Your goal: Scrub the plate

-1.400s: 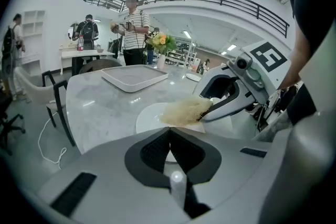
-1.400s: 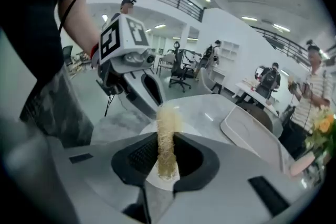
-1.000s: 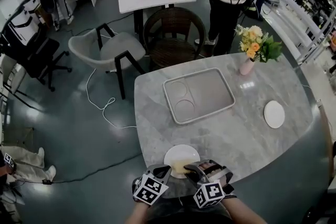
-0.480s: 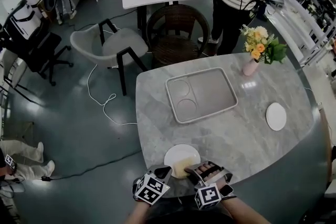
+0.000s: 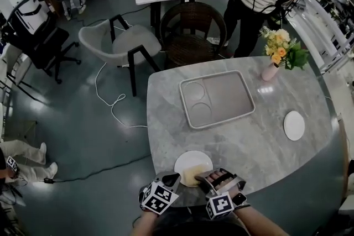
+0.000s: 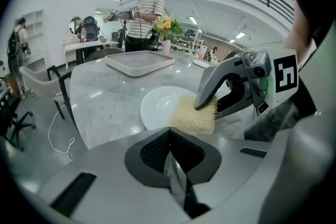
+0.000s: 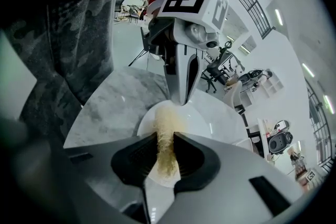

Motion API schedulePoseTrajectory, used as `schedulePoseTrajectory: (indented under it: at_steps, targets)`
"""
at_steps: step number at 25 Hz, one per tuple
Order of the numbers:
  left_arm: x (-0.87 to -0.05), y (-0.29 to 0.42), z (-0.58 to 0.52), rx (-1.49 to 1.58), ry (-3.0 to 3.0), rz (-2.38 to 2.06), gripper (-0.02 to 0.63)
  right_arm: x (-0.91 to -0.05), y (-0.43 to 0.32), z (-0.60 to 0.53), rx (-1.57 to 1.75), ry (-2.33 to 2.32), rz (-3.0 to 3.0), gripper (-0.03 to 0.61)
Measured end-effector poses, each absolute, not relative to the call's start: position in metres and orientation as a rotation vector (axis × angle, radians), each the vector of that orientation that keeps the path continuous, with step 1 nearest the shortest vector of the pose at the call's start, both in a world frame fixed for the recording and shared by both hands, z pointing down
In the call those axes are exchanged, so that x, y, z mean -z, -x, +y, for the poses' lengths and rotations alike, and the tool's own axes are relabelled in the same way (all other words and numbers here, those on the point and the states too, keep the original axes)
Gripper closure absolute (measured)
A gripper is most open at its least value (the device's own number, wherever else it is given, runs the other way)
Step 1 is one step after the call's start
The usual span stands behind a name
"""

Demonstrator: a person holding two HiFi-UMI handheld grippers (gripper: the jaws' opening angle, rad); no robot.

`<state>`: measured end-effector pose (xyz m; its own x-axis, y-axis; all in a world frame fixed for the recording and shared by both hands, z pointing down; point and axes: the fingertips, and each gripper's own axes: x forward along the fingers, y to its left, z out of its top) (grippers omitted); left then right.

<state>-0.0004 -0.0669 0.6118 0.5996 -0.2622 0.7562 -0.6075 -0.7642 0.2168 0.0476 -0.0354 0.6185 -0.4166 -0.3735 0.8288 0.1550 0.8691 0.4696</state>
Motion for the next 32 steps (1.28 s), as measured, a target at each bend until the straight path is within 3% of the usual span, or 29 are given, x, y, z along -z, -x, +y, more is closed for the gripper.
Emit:
schedulePoseTrajectory:
  at_steps: [17, 32]
  targets:
    - [-0.611, -0.004, -0.065, -0.953, -2.353, -0.658, 0.601, -0.608, -0.033, -0.088, 0.685, -0.196, -1.837, 0.497]
    - [-0.613, 0.015, -0.081, -0.975, -2.291, -0.775, 0.601, -0.609, -0.08, -0.086, 0.578, -0.315, -1.769, 0.497]
